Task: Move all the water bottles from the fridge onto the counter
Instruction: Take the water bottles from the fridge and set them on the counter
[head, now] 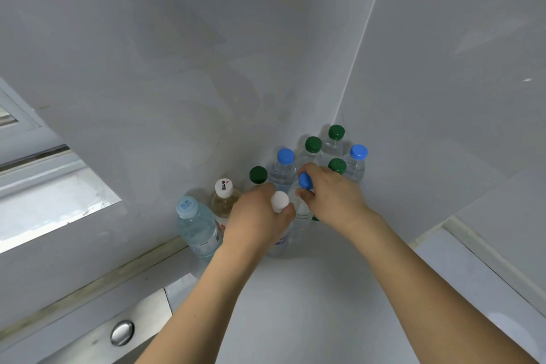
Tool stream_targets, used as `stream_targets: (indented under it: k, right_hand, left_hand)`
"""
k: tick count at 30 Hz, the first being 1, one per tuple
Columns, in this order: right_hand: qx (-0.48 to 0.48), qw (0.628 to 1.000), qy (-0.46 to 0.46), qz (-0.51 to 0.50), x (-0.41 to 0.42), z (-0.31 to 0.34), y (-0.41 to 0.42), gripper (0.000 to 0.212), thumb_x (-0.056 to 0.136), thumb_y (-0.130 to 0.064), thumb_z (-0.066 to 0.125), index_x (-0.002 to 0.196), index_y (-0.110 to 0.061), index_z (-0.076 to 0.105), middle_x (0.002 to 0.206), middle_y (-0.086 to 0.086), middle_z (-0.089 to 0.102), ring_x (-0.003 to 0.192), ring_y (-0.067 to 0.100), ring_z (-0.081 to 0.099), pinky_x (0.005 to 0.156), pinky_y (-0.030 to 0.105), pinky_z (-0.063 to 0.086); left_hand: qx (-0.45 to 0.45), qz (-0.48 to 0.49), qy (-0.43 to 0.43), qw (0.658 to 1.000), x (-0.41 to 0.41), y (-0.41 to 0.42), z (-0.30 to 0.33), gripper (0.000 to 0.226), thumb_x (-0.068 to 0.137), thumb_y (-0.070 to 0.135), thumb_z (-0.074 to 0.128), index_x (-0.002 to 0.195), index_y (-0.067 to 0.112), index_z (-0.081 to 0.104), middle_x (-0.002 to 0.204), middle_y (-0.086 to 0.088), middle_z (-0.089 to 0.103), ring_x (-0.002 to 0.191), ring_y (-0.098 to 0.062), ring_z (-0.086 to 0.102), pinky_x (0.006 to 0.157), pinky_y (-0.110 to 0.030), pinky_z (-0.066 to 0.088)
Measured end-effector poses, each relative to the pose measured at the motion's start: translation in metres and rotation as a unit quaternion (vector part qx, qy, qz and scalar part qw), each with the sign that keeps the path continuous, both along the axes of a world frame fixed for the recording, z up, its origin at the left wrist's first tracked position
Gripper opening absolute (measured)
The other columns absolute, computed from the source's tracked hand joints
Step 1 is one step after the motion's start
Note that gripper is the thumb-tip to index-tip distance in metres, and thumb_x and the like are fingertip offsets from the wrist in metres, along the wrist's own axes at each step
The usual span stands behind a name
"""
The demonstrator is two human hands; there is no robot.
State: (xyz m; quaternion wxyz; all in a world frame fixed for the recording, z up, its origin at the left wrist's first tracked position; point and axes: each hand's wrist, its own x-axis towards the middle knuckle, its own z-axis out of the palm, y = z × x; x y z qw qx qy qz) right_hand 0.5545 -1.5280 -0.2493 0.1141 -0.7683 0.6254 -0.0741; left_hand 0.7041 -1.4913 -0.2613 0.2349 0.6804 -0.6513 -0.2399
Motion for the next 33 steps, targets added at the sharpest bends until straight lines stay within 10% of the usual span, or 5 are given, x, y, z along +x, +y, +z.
stream_targets:
  k: [10, 19, 33]
  right_hand:
    - [0.014, 0.995, -0.084, -0.049, -0.008, 0.003, 0.029, 0.058, 0.097, -0.035, 0.053, 0.148, -0.024, 0.028, 0.13, 0.005, 0.056, 0.108, 0.027, 0.059, 0.081, 0.038, 0.05]
    - [-0.013, 0.984, -0.157, -0.086, -0.047, 0.027, 0.119, 0.061, 0.093, -0.028, 0.058, 0.147, -0.019, 0.033, 0.144, 0.005, 0.043, 0.127, 0.022, 0.048, 0.098, 0.032, 0.042]
    - [-0.051, 0.969, -0.13, -0.202, -0.151, 0.058, 0.257, 0.061, 0.095, -0.028, 0.057, 0.149, -0.013, 0.031, 0.152, 0.005, 0.035, 0.137, 0.023, 0.035, 0.109, 0.029, 0.028]
  left_hand:
    - [0.003, 0.02, -0.009, 1.0, -0.004, 0.011, 0.003, 0.025, 0.088, 0.036, 0.061, 0.08, 0.017, 0.047, 0.067, 0.005, 0.05, 0.064, -0.018, 0.05, 0.049, -0.025, 0.03]
    - [-0.075, 0.056, -0.042, 0.995, -0.012, 0.065, 0.019, 0.035, 0.093, 0.039, 0.059, 0.109, 0.008, 0.056, 0.104, -0.013, 0.063, 0.092, -0.03, 0.059, 0.072, -0.036, 0.044]
    - [-0.136, -0.198, -0.09, 0.966, -0.123, 0.156, 0.057, 0.047, 0.098, 0.033, 0.051, 0.139, 0.011, 0.043, 0.142, -0.006, 0.047, 0.128, -0.025, 0.044, 0.102, -0.034, 0.039]
